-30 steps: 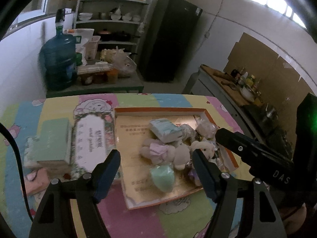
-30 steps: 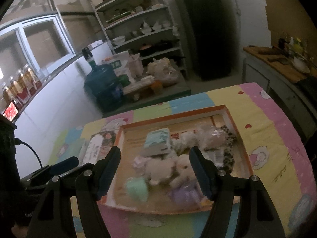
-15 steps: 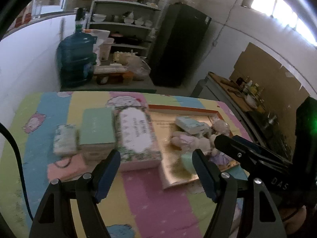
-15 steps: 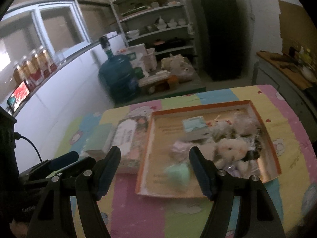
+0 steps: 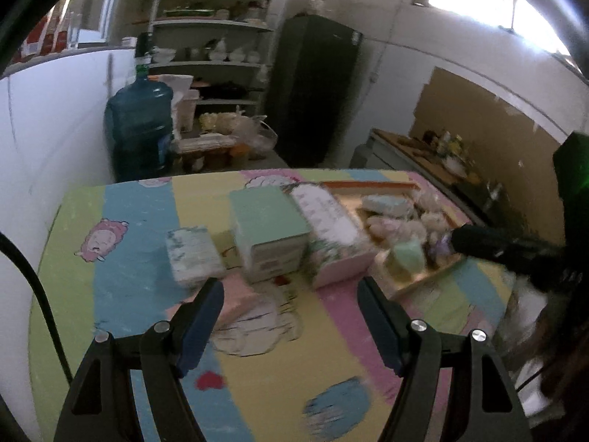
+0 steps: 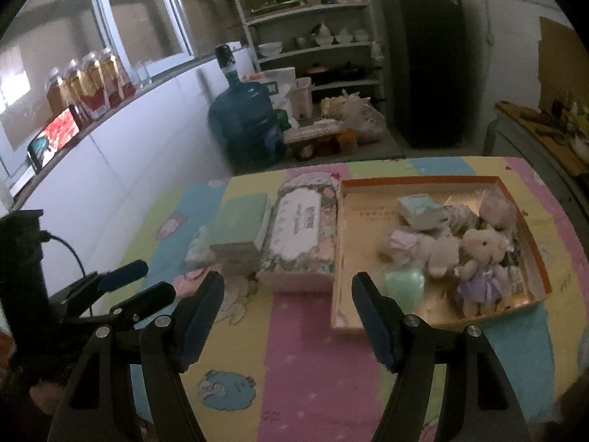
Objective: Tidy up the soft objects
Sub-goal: 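Raise both open tools out of the tray box and pull back, then grasp the pink wrapped item with the left tool while the right tool moves to the green-patterned tissue pack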
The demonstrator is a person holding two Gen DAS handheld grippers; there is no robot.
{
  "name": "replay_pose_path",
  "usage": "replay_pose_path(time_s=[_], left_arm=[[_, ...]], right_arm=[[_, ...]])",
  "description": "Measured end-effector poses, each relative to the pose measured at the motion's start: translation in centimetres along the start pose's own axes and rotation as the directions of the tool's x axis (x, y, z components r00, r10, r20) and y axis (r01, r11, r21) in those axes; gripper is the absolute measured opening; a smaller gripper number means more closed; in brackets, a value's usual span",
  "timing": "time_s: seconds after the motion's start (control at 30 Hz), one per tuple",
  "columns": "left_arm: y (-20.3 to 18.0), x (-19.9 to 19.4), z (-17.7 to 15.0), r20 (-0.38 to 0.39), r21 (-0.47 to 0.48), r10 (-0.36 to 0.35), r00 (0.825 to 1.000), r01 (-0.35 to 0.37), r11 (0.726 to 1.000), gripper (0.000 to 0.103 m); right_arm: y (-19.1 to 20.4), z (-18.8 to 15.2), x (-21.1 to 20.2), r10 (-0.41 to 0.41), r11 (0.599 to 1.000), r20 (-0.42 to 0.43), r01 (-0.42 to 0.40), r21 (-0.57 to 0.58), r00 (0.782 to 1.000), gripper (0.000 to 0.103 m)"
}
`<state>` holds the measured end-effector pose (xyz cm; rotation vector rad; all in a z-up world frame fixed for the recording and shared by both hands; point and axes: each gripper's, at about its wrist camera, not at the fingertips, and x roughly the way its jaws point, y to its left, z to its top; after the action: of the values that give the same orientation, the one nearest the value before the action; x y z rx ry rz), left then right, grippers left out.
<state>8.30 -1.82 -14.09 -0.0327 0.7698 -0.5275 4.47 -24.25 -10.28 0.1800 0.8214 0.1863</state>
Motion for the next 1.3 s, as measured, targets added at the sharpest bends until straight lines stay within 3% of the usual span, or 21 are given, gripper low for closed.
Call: replay_pose_path(time_s=[0.2,0.37,0.57,0.8,0.9,1.17,1.3], left_arm=[[4.3,2.8,-1.2,-0.076,0.169,-0.037,0.996,0.049,0.984,0.074],[7.3,6.0,-1.7,-0.159,0.169,-0.067,0.985,0.095,0.981,0.074],[8.1,8.3,-2.3,-0.222,0.203,-0.097,0.97,0.143,0.969,0.072],[8.0,9.3,-2.3,-0.226,0.209,-0.111,0.968,0.16,0.965,0.072],[8.0,9.3,-2.2,-0.215,0.195,-0.099,0.972,0.142,0.97,0.062],[7.1,8.9,-2.8,-0.2,0.222,-0.054,0.978,0.099,0.97,0.052],[7.0,7.9,-3.5,-0.184,0.179,-0.047,0.982,0.08,0.98,0.048]], right_arm=[[0.8,-1.6,-0.5,-0.043,0.999,-0.016,0.043,0.008,0.999,0.073],[0.4,-2.8,-1.1,-0.093,0.995,-0.029,0.094,0.024,0.995,0.074],[-0.9,-3.9,-1.8,-0.156,0.986,-0.053,0.159,0.053,0.986,0.074],[-1.6,-4.2,-1.6,-0.186,0.98,-0.075,0.19,0.061,0.98,0.074],[-1.2,-4.2,-1.3,-0.183,0.981,-0.082,0.187,0.05,0.98,0.074],[-0.6,-4.4,-0.4,-0.16,0.986,-0.103,0.164,0.034,0.982,0.074],[0.0,-4.3,-0.2,-0.146,0.989,-0.103,0.149,0.019,0.984,0.074]])
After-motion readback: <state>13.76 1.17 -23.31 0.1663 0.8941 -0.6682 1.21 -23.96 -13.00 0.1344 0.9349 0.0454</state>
